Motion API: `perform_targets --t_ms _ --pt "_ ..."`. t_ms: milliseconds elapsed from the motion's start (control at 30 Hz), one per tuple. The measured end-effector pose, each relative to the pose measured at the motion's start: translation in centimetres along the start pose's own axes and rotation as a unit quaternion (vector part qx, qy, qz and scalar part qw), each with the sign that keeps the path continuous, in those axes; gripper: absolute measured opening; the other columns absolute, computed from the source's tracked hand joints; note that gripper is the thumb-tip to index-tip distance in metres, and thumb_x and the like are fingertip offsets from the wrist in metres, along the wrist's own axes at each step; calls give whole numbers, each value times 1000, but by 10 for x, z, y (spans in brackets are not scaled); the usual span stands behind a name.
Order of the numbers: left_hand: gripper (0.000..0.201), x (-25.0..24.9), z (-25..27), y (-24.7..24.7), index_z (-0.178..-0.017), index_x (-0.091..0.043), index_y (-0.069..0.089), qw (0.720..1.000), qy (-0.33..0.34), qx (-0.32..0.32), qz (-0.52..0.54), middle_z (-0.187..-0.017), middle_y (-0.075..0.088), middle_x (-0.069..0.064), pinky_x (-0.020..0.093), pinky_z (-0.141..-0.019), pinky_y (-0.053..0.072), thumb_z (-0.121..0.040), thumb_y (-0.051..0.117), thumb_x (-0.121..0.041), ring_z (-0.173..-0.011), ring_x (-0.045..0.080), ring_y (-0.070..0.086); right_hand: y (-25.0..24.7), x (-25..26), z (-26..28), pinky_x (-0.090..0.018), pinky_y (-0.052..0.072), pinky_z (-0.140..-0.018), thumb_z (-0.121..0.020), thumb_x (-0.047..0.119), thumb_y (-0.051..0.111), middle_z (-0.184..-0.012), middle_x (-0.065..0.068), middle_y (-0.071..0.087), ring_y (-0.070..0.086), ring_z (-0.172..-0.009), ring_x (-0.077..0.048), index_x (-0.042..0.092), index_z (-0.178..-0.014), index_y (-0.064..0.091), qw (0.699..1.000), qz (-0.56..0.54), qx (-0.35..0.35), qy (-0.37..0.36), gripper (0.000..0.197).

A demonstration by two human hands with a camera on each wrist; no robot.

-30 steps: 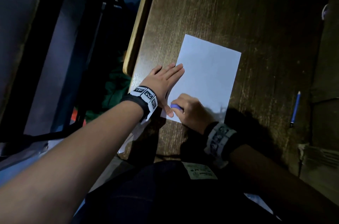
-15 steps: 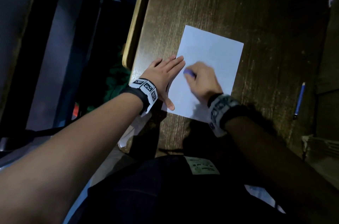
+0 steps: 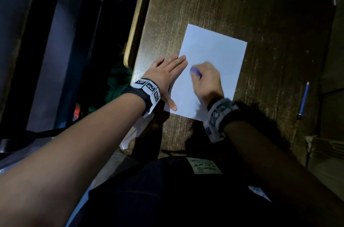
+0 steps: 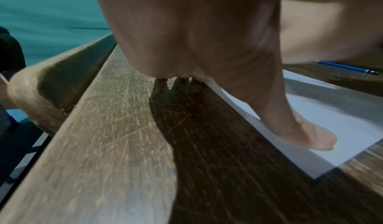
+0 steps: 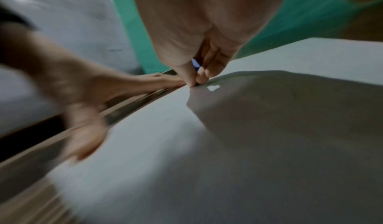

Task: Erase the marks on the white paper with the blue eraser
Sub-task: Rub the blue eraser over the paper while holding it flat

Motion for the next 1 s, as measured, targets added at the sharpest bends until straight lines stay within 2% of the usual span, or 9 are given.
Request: perform_targets --t_ms 167,300,367,433,533,700,767,900,1000 --pt "164 1 0 -1 -162 -22 -11 1000 -2 5 -12 -170 -16 -7 43 -124 -7 -41 78 -87 -155 14 -17 25 35 54 -36 47 -65 -83 1 67 -73 -10 58 56 -67 -28 5 -78 70 970 -32 193 -143 7" --pt "165 0 -1 1 -163 -22 -9 1000 1 5 -1 -170 -14 -7 42 -124 -7 -38 78 -88 -155 13 -16 -1 -3 -12 -21 36 -73 -93 16 60 -82 -4 57 55 -78 -20 11 -87 69 998 8 63 -29 12" --pt "166 0 -1 0 -163 -21 -9 1000 -3 4 -6 -170 -15 -7 43 -124 -7 -38 78 -88 -155 13 -16 2 -7 -8 -24 39 -71 -92 13 60 -80 -7 57 55 -75 -22 8 -85 68 1000 -2 25 -7 12" --pt "166 1 -1 -1 -163 -21 -8 1000 -6 1 -9 -170 -14 -7 43 -124 -5 -38 79 -88 -155 13 -15 18 20 25 -32 44 -66 -87 4 64 -73 -11 55 53 -68 -26 4 -79 67 994 -26 70 -82 9" --pt "166 1 -2 -1 -163 -22 -8 1000 -7 -2 -11 -170 -14 -7 44 -125 -3 -37 79 -88 -156 14 -14 32 40 47 -30 44 -67 -85 3 68 -73 -11 58 53 -68 -24 5 -80 69 963 -38 204 -174 6" --pt "167 2 -1 2 -163 -21 -9 1000 -5 3 -2 -170 -15 -8 43 -124 -6 -37 79 -88 -155 13 -15 0 -12 -30 -25 44 -79 -92 18 61 -88 -10 64 60 -83 -23 9 -92 72 1000 6 11 29 14" --pt "168 1 -2 1 -163 -21 -7 1000 -4 -3 -3 -170 -14 -7 43 -124 -5 -36 80 -87 -155 13 -14 14 10 -6 -33 46 -72 -91 10 61 -79 -14 61 59 -75 -30 4 -83 70 999 -11 24 -26 13" --pt "169 1 -2 1 -162 -21 -10 1000 -15 6 -17 -170 -15 -7 44 -125 -5 -36 81 -85 -155 14 -15 34 47 47 -36 46 -64 -84 1 66 -72 -12 58 52 -67 -25 3 -76 69 965 -41 187 -181 9" --pt "170 -1 -1 1 -162 -20 -11 1000 -8 14 -10 -169 -16 -6 44 -124 -7 -35 80 -87 -155 14 -17 9 5 -19 -33 47 -77 -91 13 59 -85 -14 63 59 -81 -29 6 -86 71 995 21 89 -30 14"
Point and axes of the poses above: each hand's wrist, its own z-axis away from the middle knuckle, its own y-axis out of the palm, x = y × z, the point moved 8 cm from there along -z, towards the middle knuckle
